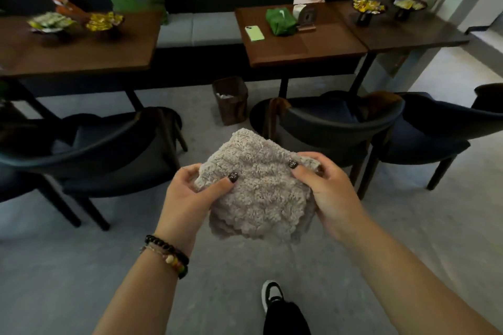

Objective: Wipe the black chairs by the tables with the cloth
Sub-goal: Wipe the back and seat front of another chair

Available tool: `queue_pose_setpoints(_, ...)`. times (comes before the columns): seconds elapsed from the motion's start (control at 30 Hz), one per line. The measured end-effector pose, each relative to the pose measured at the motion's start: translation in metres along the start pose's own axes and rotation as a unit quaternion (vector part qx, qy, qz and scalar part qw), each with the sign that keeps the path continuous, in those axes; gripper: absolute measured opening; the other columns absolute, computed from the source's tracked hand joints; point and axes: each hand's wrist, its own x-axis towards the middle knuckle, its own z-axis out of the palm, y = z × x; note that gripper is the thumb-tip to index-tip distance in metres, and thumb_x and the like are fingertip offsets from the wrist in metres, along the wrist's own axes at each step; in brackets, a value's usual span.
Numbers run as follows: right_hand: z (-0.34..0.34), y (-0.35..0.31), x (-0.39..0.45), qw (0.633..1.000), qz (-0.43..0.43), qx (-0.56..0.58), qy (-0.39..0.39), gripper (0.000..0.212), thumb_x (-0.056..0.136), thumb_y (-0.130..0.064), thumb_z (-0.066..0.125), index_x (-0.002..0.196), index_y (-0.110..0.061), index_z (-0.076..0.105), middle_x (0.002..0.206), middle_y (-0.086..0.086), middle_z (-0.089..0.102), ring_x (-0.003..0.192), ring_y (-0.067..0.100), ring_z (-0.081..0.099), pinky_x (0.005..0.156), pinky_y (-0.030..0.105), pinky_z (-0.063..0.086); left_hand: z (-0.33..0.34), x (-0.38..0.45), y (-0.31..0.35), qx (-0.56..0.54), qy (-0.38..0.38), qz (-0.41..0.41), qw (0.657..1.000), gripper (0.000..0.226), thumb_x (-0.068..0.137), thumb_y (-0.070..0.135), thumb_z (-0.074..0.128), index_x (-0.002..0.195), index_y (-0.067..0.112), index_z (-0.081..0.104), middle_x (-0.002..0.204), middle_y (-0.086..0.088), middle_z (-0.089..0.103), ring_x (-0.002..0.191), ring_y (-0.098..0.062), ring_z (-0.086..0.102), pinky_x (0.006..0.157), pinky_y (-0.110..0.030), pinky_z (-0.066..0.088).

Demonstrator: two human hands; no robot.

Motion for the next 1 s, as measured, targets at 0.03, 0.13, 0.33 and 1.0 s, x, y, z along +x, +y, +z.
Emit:
queue_pose_setpoints(0.03, 0.007, -0.003, 0.003, 1.000, -0.020, -0.016, -0.001, 0.020, 0.090, -0.016, 0.067, 0.091, -0.035, 0.072, 0.092, -0.006, 0.075, 0.087, 0.013, 0.072, 0.071, 0.029, 0.057, -0.009, 0.004, 0.002, -0.007, -0.024, -0.018, 1.000, 0.075, 0.052, 0.031, 0.093, 0.117, 0.013, 0.060, 0.104, -0.005, 0.073, 0.093, -0.022, 0.071, 0.073, -0.034, 0.057)
queue_pose_setpoints(0.13, 0.022, -0.017, 0.017, 0.988, -0.097, -0.110, -0.043, 0.021, 0.091, -0.013, 0.066, 0.090, -0.034, 0.072, 0.088, -0.012, 0.072, 0.082, 0.002, 0.068, 0.065, 0.014, 0.052, -0.026, 0.020, 0.010, -0.013, -0.116, -0.068, 0.991, 0.054, 0.062, 0.036, 0.082, 0.112, 0.019, 0.069, 0.112, -0.009, 0.071, 0.100, -0.027, 0.069, 0.076, -0.034, 0.058)
queue_pose_setpoints(0.33, 0.047, -0.040, 0.083, 0.941, -0.185, -0.276, -0.068, 0.018, 0.088, -0.014, 0.070, 0.105, -0.020, 0.074, 0.110, -0.011, 0.065, 0.103, -0.001, 0.059, 0.090, 0.013, 0.045, -0.035, 0.076, 0.023, -0.044, -0.143, -0.068, 0.986, 0.038, 0.072, 0.016, 0.071, 0.109, 0.022, 0.070, 0.112, -0.012, 0.070, 0.099, -0.030, 0.069, 0.072, -0.034, 0.058)
queue_pose_setpoints(1.0, 0.236, -0.132, 0.252, 0.798, -0.459, -0.384, -0.075, 0.018, 0.088, -0.004, 0.067, 0.104, -0.007, 0.072, 0.097, 0.006, 0.068, 0.091, 0.015, 0.065, 0.082, 0.026, 0.051, -0.174, 0.261, 0.110, 0.393, 0.040, 0.222, 0.891, 0.018, 0.073, 0.036, 0.074, 0.075, 0.022, 0.063, 0.084, 0.016, 0.062, 0.078, 0.004, 0.058, 0.059, -0.006, 0.041)
